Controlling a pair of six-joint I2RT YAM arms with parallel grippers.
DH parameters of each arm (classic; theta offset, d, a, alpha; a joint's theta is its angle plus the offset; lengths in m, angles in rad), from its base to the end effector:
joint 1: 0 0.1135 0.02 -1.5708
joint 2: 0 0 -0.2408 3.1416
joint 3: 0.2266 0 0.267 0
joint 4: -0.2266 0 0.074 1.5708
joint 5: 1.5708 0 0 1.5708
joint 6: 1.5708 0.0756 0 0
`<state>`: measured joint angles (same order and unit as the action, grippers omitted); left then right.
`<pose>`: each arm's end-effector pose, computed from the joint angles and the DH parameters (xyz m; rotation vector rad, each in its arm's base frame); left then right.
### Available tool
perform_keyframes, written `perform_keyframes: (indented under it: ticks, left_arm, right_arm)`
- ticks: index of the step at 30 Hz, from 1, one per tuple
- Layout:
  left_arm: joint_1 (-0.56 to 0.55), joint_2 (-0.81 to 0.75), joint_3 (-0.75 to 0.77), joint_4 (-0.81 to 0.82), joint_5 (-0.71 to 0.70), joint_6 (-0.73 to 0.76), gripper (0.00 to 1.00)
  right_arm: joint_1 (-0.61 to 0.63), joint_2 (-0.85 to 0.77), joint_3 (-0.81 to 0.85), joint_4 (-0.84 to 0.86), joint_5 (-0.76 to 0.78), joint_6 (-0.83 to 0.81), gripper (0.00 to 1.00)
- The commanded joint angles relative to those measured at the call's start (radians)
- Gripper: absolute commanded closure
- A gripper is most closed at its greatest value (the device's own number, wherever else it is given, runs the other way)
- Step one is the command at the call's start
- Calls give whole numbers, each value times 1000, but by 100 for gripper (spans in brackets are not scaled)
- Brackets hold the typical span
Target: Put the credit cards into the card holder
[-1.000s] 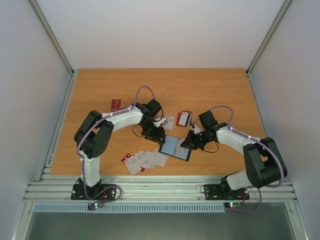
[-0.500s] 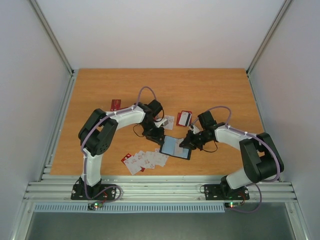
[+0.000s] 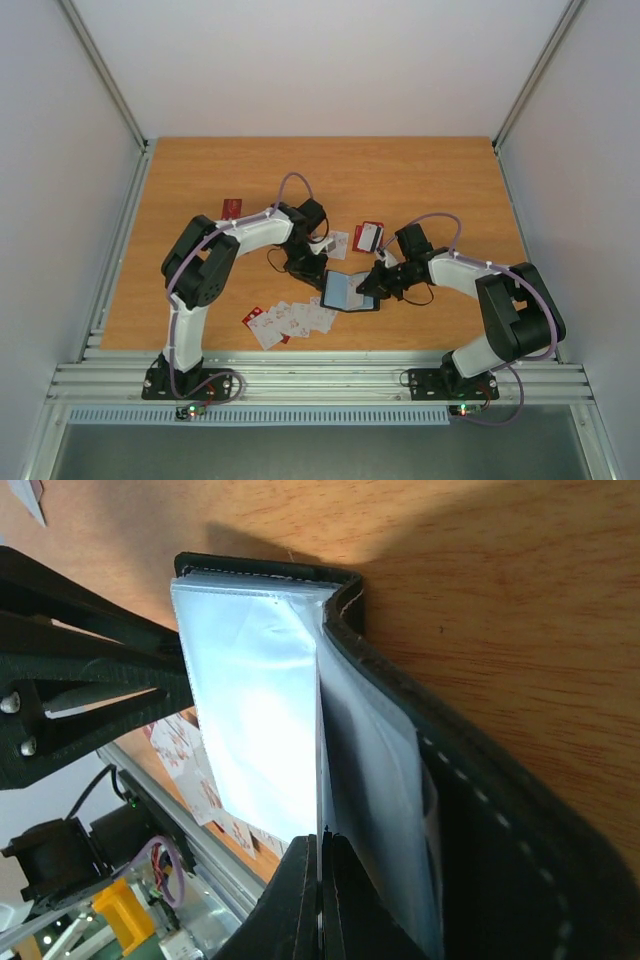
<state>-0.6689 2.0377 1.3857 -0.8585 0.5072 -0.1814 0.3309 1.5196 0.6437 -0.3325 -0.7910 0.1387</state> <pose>0.2754 -0.2645 0.0785 -0.7218 -2.8082 0.7207 0.2336 0.1371 0.0737 -0.4690 2.6927 1.2227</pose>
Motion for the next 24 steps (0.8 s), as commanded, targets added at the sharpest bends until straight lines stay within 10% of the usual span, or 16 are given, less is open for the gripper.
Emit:
perform_keyframes:
  ticks: [1, 15, 24]
  left_arm:
    - [-12, 42, 38, -12, -19, 16, 85]
    - [-12, 57, 71, -57, -72, 20, 90]
    - [-12, -35, 57, -66, -152, -36, 73]
  right_arm:
    - [5, 16, -23, 86, -21, -10, 99]
    - [5, 15, -41, 175, -35, -7, 99]
    - [4, -72, 46, -163, 98, -174, 99]
